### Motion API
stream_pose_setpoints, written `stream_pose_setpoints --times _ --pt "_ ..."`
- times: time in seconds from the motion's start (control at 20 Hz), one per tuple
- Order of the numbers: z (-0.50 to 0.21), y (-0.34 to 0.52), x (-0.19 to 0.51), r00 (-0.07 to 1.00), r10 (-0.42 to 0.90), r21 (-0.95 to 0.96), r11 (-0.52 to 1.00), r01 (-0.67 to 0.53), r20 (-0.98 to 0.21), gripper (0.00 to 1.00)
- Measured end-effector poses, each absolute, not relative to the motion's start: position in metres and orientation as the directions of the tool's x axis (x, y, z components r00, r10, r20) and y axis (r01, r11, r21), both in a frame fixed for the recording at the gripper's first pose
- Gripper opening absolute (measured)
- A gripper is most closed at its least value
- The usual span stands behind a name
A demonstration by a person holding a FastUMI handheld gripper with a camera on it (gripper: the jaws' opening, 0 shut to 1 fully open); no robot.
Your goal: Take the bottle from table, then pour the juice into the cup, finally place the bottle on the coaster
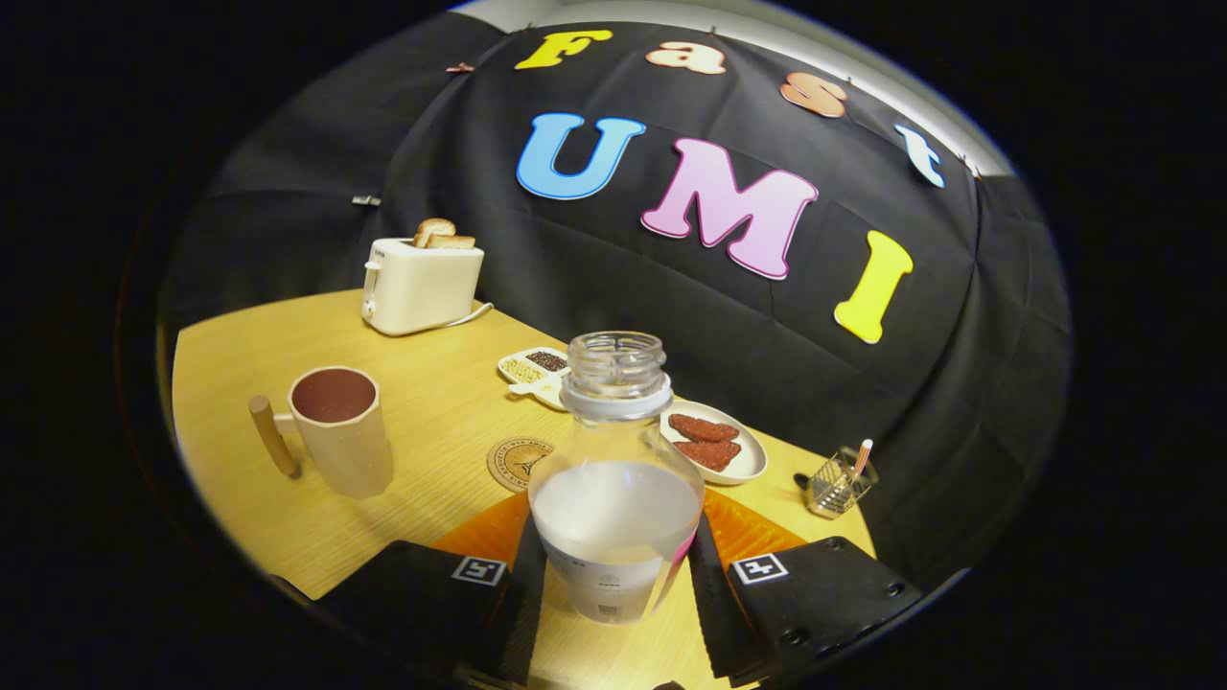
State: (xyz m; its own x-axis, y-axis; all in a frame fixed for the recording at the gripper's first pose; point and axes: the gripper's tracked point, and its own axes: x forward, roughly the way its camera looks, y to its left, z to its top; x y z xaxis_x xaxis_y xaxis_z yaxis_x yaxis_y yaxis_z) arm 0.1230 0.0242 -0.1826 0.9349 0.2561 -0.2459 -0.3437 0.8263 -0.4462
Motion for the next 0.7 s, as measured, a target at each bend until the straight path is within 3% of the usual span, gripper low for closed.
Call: stream_pose_setpoints --times 0.7 --pt "-0.144 0.102 0.135 0.958 0.243 -0.875 0.416 -0.247 -0.155 0.70"
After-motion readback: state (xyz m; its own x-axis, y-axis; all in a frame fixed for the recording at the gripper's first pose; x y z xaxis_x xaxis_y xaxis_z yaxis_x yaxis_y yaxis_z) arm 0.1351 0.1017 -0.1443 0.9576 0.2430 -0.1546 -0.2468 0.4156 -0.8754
